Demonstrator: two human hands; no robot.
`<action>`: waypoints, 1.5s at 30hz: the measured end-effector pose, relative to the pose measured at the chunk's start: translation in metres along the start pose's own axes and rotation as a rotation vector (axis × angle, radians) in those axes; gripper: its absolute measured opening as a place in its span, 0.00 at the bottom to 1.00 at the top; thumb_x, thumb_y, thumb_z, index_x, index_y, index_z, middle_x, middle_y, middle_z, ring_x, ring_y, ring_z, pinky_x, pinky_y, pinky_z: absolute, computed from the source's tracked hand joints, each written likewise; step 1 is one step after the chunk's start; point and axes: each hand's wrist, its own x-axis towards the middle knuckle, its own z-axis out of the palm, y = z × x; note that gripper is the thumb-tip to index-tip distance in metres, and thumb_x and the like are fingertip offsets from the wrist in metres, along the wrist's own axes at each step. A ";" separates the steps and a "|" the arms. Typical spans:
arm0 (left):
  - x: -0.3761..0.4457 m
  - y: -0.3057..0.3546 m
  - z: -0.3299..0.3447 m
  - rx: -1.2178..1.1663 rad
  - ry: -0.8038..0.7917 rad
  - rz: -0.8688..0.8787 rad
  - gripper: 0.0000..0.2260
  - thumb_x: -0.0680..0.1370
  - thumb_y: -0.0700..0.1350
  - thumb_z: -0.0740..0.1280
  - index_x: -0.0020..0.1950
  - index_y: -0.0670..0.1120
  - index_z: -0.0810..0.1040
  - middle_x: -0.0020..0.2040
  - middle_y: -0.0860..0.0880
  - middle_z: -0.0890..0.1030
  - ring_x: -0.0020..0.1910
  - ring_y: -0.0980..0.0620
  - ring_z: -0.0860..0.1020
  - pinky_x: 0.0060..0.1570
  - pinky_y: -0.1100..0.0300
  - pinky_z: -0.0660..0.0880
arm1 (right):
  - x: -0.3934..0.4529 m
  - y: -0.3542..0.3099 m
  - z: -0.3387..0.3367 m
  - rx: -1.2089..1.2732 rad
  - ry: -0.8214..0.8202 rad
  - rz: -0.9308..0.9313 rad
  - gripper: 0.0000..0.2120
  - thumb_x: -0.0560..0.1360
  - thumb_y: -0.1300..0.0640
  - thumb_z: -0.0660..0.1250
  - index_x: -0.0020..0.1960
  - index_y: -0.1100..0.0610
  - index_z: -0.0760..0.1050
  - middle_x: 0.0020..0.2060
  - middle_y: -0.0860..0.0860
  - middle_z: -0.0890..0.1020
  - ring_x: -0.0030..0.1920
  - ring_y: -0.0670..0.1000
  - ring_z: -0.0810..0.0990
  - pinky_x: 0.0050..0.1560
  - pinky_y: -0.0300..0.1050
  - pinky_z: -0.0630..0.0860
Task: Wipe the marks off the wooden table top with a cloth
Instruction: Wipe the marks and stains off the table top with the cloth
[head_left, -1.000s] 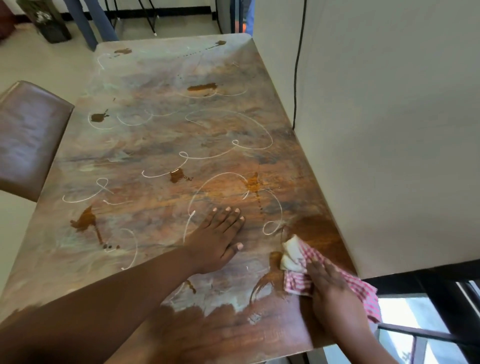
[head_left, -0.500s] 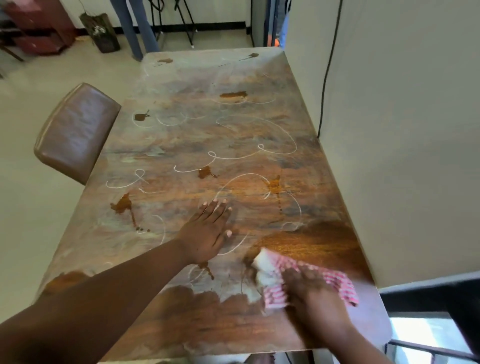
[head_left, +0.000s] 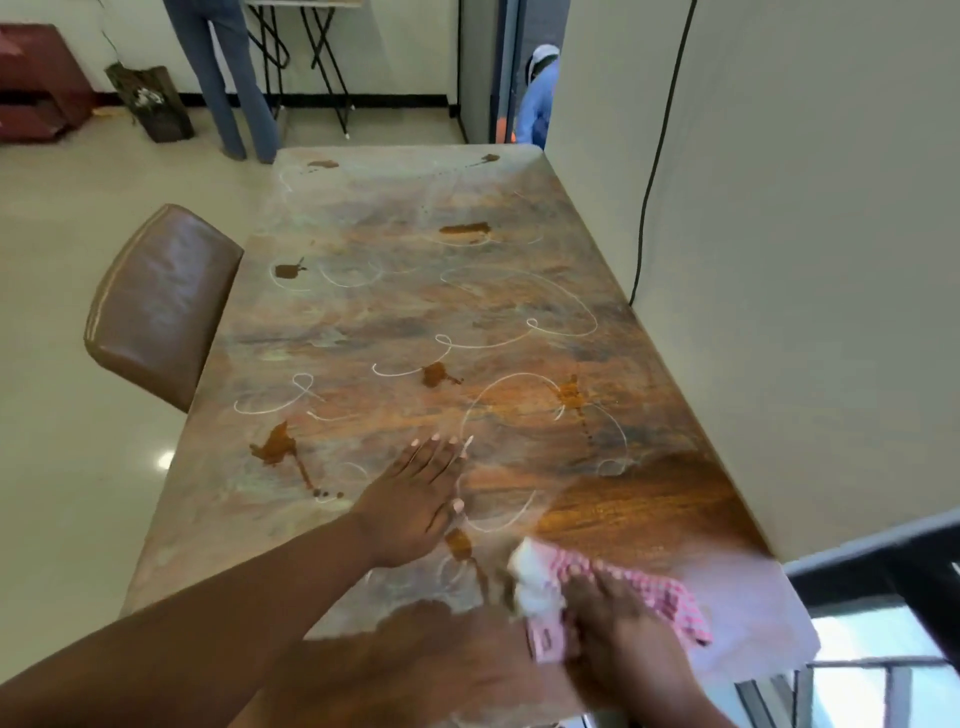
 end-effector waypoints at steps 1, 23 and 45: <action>-0.006 -0.007 0.002 0.015 -0.022 0.027 0.28 0.82 0.56 0.44 0.78 0.47 0.41 0.77 0.48 0.38 0.72 0.51 0.30 0.66 0.61 0.23 | 0.011 -0.014 -0.003 -0.002 0.029 0.115 0.29 0.61 0.57 0.74 0.62 0.52 0.75 0.58 0.59 0.80 0.55 0.57 0.81 0.42 0.46 0.79; -0.086 -0.079 0.038 -0.091 -0.030 0.118 0.26 0.83 0.55 0.47 0.79 0.47 0.48 0.80 0.46 0.47 0.77 0.49 0.40 0.71 0.57 0.31 | 0.038 -0.183 0.060 0.084 0.105 0.171 0.21 0.75 0.58 0.56 0.68 0.51 0.69 0.65 0.54 0.75 0.64 0.56 0.73 0.59 0.51 0.74; -0.118 -0.066 0.046 -0.121 -0.032 0.114 0.28 0.82 0.56 0.46 0.79 0.46 0.46 0.79 0.46 0.45 0.77 0.50 0.39 0.71 0.57 0.30 | -0.046 -0.144 0.060 0.153 0.217 0.000 0.31 0.55 0.71 0.77 0.55 0.53 0.81 0.54 0.52 0.83 0.55 0.57 0.80 0.56 0.57 0.73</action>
